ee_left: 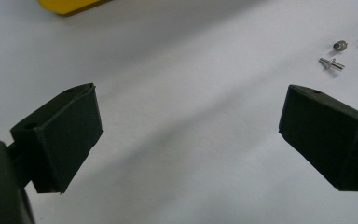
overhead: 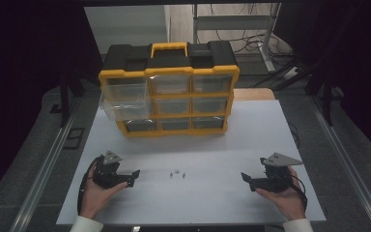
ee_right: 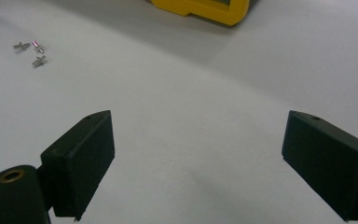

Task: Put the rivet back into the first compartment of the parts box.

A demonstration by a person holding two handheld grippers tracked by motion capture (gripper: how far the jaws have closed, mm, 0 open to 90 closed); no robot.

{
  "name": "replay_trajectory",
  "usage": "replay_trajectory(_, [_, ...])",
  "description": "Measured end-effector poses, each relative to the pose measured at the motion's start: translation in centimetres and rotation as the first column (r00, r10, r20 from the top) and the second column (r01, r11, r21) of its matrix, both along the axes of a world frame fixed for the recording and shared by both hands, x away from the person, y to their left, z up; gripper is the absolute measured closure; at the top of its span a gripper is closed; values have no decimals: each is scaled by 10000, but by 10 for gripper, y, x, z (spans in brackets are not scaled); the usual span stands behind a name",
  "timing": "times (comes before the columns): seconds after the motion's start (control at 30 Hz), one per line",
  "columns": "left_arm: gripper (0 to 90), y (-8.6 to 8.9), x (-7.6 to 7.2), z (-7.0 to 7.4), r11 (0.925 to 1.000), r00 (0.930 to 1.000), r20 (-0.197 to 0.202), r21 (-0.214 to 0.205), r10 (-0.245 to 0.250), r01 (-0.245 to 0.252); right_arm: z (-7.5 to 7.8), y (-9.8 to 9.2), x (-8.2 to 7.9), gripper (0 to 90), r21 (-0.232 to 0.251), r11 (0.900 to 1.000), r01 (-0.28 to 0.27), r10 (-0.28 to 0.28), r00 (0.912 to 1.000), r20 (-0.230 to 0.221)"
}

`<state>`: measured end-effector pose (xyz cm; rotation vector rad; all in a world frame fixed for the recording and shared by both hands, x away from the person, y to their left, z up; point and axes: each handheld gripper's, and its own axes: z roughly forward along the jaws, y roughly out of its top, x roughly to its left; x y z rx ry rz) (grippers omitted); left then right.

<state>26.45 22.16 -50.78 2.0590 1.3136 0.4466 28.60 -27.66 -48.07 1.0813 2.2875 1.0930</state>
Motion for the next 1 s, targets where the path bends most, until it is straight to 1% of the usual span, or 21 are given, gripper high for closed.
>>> replay_trajectory(0.1, [60,0,-1,0,10000,10000,25,-12,68,-68,-2,0,0,100,-184,9998,-50,49,10000,-63])
replay_trajectory(0.17, [59,1,-3,0,9999,9999,-13,-2,128,-128,-2,-1,0,106,-100,9999,13,-14,9999,-152])
replay_trajectory(0.2, [57,1,-3,1,9995,9995,-17,-133,303,-303,-2,-2,0,107,-40,10000,69,-70,9998,-189])
replay_trajectory(0.23, [58,1,-3,1,9995,9995,-17,-133,303,-303,-2,-2,-1,108,22,9999,115,-115,9998,-184])
replay_trajectory(0.3, [59,1,-5,2,9992,9996,3,-281,274,-274,-2,-2,-1,108,58,9999,126,-125,9997,-205])
replay_trajectory(0.4, [60,1,-7,0,9991,9995,-64,-279,314,-316,-1,-1,1,108,129,9998,144,-141,9996,-233])
replay_trajectory(0.43, [60,0,-8,1,9995,9996,-63,-195,266,-267,-1,-1,1,108,129,9998,144,-141,9996,-233])
replay_trajectory(0.5, [62,-2,-8,2,9998,9997,93,-17,205,-205,-2,-1,-2,108,121,9999,36,-33,9997,-235])
replay_trajectory(0.6, [62,-3,-6,4,9998,9998,124,-105,156,-155,-3,-2,-4,108,90,10000,27,-24,9996,-287])
replay_trajectory(0.7, [62,-2,-4,5,9999,9999,54,-107,118,-118,-4,-5,-4,107,141,9999,89,-85,9995,-320])
replay_trajectory(0.73, [62,-1,-3,5,9997,9998,59,-149,189,-188,-4,-5,-4,107,141,9999,89,-85,9995,-320])
replay_trajectory(0.77, [63,0,-4,5,9998,9998,19,-102,181,-181,-4,-6,-3,107,176,9998,100,-95,9995,-318])
replay_trajectory(0.87, [80,3,-5,6,9994,9997,-62,-237,242,-244,-4,-8,-1,106,231,9997,100,-92,9993,-357])
replay_trajectory(0.93, [83,3,-6,3,9992,9994,-179,-255,290,-294,-5,-9,-1,107,190,9998,113,-106,9992,-373])
replay_trajectory(1.0, [82,3,-5,2,9995,9993,-242,-162,270,-274,-4,-11,-1,106,194,9998,105,-98,9993,-360])
